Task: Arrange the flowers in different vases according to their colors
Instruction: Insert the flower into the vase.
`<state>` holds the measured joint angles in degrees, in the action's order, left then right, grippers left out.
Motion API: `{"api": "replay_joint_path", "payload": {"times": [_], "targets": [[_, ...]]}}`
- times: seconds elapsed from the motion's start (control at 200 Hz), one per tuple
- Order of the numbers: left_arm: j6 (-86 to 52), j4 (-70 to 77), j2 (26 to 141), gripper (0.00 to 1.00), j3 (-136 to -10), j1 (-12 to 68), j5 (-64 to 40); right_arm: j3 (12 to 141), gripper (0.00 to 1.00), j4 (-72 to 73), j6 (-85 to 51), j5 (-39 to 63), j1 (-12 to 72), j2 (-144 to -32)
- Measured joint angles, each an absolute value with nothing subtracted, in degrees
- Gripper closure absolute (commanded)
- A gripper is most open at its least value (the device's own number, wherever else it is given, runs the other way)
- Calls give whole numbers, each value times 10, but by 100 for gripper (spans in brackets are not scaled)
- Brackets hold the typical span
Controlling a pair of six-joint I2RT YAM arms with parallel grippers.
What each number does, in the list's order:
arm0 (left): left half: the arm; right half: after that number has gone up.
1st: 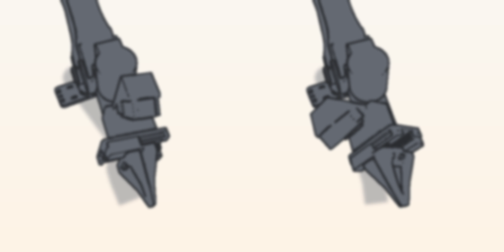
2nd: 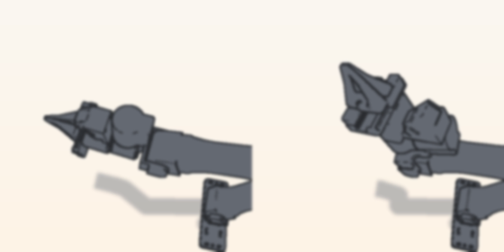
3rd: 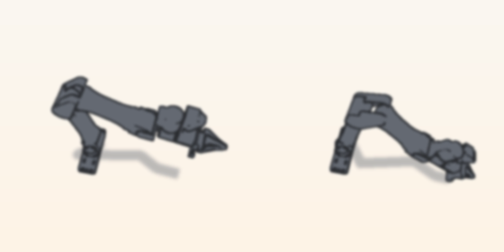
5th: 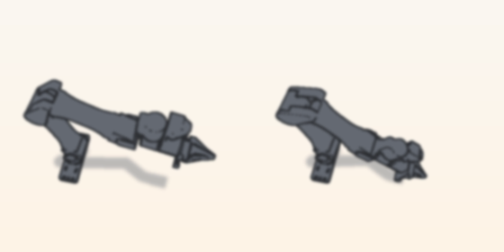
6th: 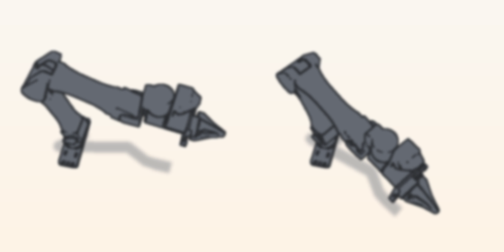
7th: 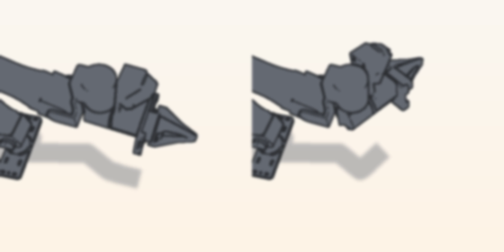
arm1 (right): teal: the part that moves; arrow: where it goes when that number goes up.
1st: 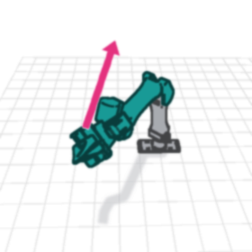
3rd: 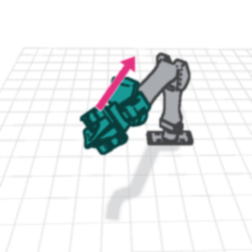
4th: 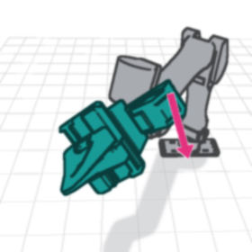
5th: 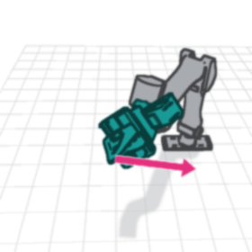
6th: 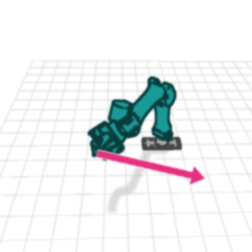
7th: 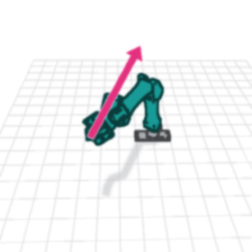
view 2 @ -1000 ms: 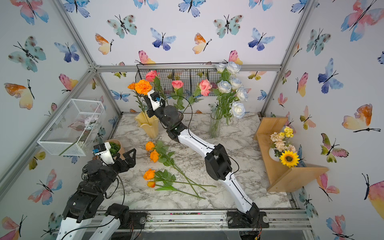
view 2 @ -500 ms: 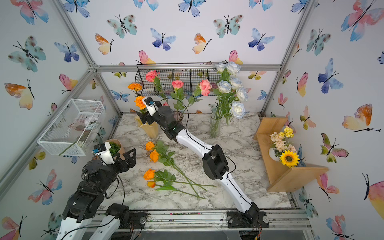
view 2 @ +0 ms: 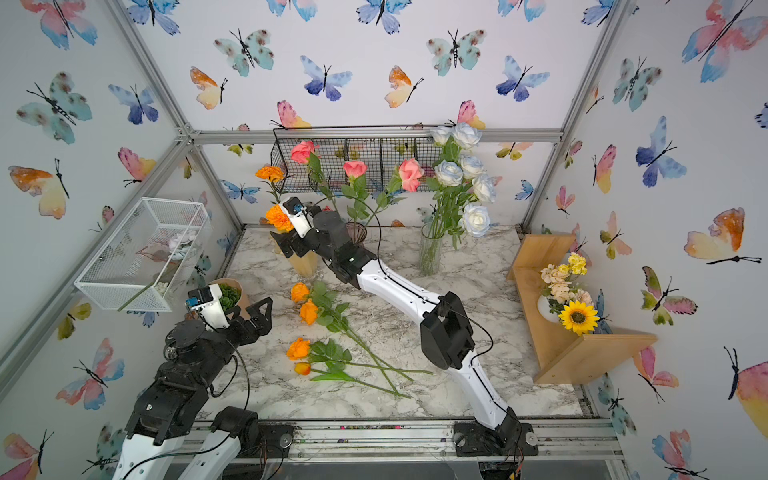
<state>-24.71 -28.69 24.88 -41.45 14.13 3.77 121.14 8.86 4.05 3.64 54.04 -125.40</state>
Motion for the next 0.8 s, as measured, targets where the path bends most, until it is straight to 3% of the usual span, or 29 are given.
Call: {"api": "replay_joint_path", "payload": {"times": [0.501, 0.801], "targets": [[-247, -285, 249, 1, -415, 144, 38, 1053, 1, 72, -1, 6, 571, -1076], [-247, -285, 253, 1, -415, 144, 38, 988, 1, -20, -45, -15, 570, -910]]}}
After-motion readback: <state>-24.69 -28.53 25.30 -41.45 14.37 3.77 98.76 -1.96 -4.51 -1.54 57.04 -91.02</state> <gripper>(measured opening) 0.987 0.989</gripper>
